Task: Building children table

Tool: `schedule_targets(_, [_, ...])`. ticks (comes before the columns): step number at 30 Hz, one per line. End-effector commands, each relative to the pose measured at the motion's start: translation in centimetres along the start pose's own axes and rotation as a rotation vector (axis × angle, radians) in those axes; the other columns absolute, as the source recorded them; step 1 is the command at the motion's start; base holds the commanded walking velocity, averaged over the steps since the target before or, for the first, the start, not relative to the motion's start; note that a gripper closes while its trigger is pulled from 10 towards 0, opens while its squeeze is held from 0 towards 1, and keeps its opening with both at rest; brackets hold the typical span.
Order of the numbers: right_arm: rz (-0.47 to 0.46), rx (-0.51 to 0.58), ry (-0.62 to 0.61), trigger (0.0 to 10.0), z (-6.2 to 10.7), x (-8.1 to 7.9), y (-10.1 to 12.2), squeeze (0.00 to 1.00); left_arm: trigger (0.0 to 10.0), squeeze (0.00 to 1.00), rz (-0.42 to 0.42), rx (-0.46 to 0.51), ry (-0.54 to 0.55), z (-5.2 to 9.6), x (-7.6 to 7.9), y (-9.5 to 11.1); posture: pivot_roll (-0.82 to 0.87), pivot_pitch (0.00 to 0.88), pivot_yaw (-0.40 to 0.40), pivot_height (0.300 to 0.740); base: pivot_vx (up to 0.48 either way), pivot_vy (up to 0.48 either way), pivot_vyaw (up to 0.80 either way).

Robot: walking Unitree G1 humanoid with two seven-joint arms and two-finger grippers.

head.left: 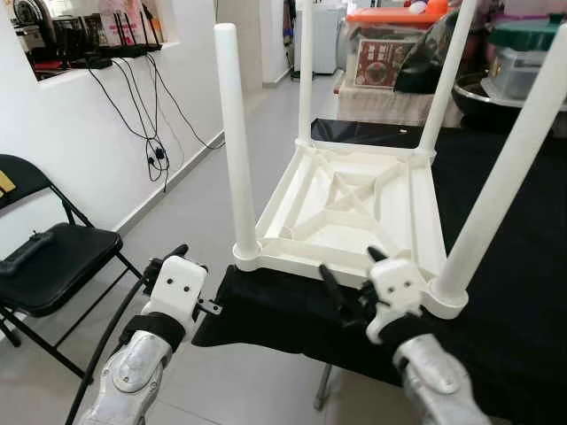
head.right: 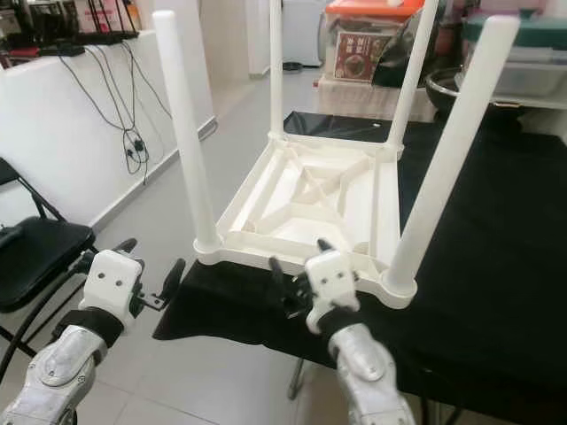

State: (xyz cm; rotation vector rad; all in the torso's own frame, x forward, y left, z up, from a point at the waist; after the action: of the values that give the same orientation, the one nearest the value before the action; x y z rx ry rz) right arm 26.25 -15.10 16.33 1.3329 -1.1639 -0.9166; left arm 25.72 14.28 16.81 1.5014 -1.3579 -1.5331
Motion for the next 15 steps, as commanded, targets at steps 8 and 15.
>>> schedule_targets(8, [-0.001, 0.02, -0.059, 10.0, -0.7, 1.3, 1.3, 0.0, 10.0, 0.0, 0.017, 0.022, 0.001, -1.5, -0.9, 0.6, -0.06, 0.036, 0.037, 0.74, 0.0, 0.0, -0.56])
schedule_targets(15, [-0.063, 0.037, 0.064, 10.0, -0.5, -0.8, 1.7, 0.0, 10.0, 0.0, 0.035, 0.022, -0.006, -1.7, -0.8, 0.7, -0.06, 0.041, 0.04, 0.74, 0.0, 0.0, -0.8])
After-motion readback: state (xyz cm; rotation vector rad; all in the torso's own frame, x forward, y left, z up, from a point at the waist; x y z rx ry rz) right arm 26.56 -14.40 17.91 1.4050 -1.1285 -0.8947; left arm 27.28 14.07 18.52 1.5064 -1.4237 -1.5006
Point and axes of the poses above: a point about 5 cm out from each wrist's last joint towards the gripper, its own z axis pointing back from the gripper into the wrist, its own y axis along the axis of the wrist's last joint, x = y × z, the point moved 1 cm from there along -z, pointing out of the wrist towards the gripper, and after that the axes turned 4 degrees about -z, right-handed, at the moved point
